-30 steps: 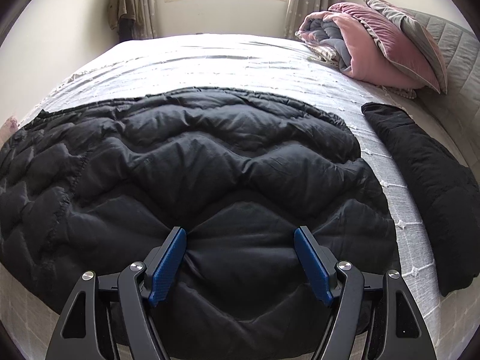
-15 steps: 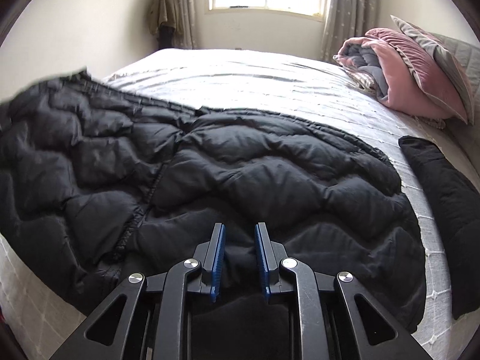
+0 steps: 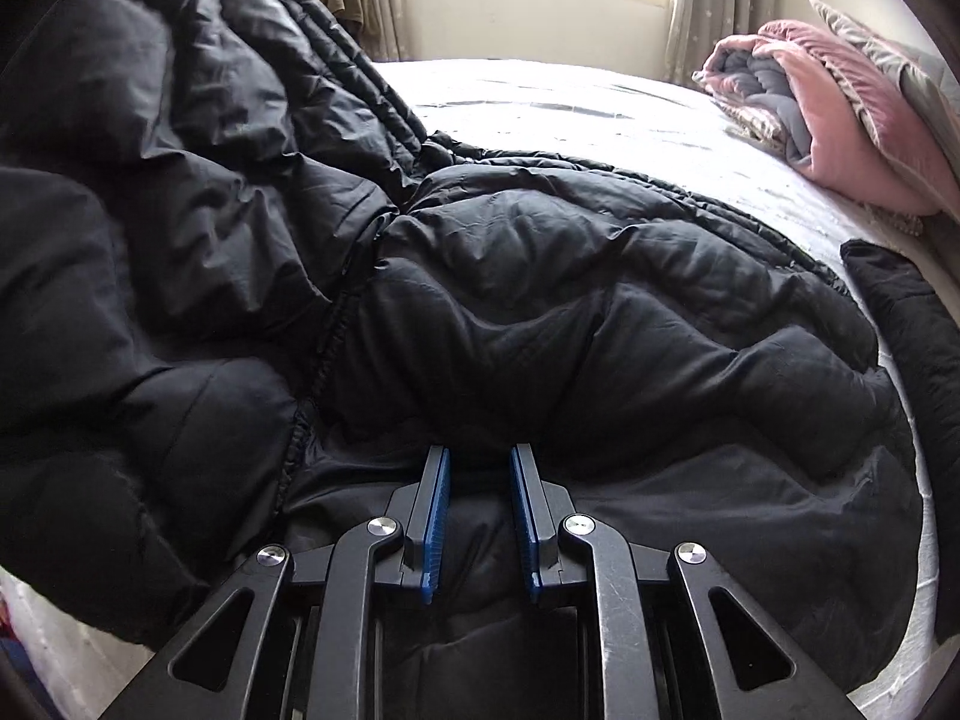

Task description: Fold large clothes

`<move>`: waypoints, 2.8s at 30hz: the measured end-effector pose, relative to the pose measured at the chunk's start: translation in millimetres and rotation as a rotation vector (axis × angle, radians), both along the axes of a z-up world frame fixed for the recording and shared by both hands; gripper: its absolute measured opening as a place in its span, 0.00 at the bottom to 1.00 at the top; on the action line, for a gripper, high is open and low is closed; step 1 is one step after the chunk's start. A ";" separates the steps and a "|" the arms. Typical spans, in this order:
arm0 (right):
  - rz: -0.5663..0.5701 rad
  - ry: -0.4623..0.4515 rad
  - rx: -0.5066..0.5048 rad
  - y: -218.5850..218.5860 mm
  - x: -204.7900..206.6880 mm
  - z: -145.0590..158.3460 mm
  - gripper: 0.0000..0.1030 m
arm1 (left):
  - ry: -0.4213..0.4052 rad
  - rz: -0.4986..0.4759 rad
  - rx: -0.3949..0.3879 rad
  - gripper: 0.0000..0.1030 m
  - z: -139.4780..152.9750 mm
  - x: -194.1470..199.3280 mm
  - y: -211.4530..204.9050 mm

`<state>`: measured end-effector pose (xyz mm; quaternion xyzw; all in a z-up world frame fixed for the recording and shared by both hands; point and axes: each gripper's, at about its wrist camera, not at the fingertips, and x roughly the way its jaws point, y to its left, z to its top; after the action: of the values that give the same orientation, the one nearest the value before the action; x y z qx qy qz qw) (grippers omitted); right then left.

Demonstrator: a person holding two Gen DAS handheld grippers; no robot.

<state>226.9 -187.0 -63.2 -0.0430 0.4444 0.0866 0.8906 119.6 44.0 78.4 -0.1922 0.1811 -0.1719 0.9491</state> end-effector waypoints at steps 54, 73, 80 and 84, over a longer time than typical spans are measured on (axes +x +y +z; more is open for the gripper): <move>-0.110 -0.121 0.003 -45.7 -26.1 42.7 0.77 | 0.422 -0.279 -0.228 0.75 -97.1 8.1 -17.3; -0.178 -0.167 0.202 -122.7 -46.3 74.0 0.11 | 0.448 -0.247 -0.269 0.75 -108.0 22.9 -3.6; -0.141 -0.180 0.289 -103.8 -50.0 81.1 0.90 | 0.398 -0.213 -0.321 0.75 -99.7 22.1 22.9; -0.212 -0.190 0.199 -102.3 -45.3 81.8 0.88 | 0.451 -0.202 -0.336 0.75 -115.3 30.7 21.8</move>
<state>181.6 -289.2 18.6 0.0847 0.3494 0.0313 0.9326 150.3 65.9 -36.9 -0.3609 0.3748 -0.2457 0.8179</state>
